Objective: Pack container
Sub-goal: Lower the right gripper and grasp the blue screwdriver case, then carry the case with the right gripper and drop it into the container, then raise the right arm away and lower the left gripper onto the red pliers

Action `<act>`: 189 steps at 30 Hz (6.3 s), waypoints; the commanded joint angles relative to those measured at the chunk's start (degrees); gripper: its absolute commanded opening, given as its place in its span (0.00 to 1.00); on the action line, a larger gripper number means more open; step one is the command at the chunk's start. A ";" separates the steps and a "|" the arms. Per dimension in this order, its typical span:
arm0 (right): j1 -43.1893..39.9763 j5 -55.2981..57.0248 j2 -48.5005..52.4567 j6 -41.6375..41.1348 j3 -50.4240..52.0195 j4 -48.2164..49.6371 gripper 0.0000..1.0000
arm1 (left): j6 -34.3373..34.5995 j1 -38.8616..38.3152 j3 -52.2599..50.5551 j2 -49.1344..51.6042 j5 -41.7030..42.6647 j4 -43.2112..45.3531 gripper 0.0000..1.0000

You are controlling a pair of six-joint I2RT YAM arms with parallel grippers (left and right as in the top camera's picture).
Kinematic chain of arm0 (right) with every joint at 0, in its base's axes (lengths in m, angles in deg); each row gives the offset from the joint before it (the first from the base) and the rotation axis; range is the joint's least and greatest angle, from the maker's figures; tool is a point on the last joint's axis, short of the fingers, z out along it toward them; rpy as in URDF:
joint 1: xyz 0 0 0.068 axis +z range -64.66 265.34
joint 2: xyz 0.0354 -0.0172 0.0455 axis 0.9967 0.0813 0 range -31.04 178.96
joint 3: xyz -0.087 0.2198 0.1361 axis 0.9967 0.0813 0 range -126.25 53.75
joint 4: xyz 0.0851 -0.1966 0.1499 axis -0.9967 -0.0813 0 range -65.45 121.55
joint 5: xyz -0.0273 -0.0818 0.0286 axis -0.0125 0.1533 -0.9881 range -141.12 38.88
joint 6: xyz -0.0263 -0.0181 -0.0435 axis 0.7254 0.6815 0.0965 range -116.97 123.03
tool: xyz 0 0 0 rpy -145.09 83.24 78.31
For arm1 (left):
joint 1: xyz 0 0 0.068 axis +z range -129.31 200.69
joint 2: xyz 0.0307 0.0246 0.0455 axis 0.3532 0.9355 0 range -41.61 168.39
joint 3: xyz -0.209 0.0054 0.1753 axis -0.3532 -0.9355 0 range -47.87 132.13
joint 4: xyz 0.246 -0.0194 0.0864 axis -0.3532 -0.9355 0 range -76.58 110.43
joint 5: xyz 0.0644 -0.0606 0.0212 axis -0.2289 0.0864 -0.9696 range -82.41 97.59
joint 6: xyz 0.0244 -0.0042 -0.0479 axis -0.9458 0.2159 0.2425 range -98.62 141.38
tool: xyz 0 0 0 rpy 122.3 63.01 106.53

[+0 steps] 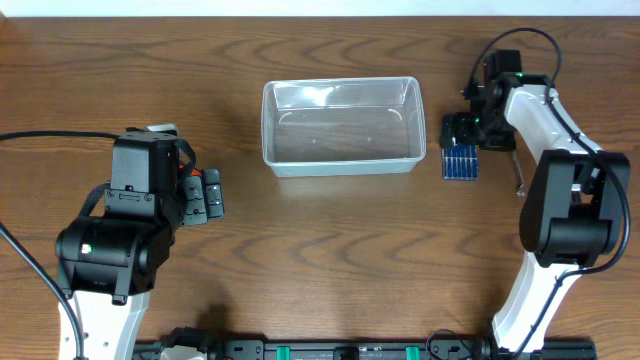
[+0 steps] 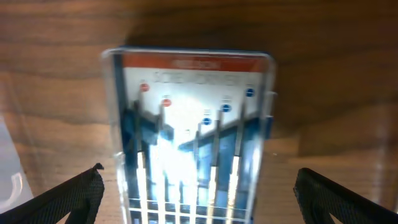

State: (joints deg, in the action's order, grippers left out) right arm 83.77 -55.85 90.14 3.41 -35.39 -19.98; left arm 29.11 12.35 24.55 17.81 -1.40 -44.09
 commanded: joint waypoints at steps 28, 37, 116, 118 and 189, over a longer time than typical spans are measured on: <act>0.90 0.85 5.31 2.21 -0.63 1.25 0.82 | 0.74 0.24 -0.20 0.11 -0.07 -1.22 0.98; 0.90 0.85 5.31 1.77 -0.63 0.85 0.66 | 0.74 0.24 -0.20 0.11 -0.07 -1.22 0.98; 25.42 -4.02 1.97 32.59 -30.97 -11.65 0.99 | -3.04 14.25 1.62 8.15 5.95 5.22 0.98; 24.68 -2.95 1.25 27.30 -36.87 -13.51 0.99 | -3.37 13.86 2.40 6.93 5.97 3.85 0.98; 6.78 -2.58 -4.07 11.02 -54.36 -41.31 0.99 | 17.05 16.31 4.90 56.65 13.35 21.40 0.95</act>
State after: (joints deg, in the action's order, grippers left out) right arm 90.70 -57.99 85.73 13.83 -89.95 -61.05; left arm 44.32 28.54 30.19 73.43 14.77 -22.67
